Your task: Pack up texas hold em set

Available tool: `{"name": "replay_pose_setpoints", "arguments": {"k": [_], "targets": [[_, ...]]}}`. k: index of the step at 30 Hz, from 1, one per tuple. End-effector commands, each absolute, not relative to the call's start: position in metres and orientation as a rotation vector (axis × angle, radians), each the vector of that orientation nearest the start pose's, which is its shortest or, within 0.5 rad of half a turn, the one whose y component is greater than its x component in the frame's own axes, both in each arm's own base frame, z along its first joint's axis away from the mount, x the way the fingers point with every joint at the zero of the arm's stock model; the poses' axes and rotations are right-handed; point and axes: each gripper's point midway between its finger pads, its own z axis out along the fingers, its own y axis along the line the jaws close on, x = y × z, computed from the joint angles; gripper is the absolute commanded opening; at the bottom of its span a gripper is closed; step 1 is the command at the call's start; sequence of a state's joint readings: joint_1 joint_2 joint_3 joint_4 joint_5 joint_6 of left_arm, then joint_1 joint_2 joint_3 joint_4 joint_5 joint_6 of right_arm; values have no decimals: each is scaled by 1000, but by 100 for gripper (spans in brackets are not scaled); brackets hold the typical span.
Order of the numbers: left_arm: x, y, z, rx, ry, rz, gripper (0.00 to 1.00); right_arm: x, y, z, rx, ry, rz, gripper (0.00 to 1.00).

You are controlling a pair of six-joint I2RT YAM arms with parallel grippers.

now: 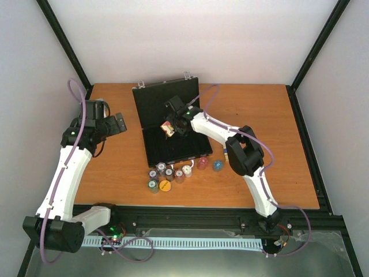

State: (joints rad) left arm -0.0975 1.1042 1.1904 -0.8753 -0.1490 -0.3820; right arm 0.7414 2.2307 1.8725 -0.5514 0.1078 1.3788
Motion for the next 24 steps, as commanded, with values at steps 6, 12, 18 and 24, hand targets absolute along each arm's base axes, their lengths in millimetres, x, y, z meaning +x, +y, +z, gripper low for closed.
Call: {"name": "replay_pose_setpoints", "arguments": {"k": [6,12,18,24], "targets": [[304,-7,267,-398,2297,-89,100,456,392,77,1137,2360,769,44],[305,-9,263,-383,2312,-92,100,455,402,64,1271,2337,837,61],[305,-12,261,-367,2320,-108,100,453,402,66,1273,2342,835,98],[305,-12,262,-363,2319,-107,100,445,401,79,1127,2439,786,100]]}}
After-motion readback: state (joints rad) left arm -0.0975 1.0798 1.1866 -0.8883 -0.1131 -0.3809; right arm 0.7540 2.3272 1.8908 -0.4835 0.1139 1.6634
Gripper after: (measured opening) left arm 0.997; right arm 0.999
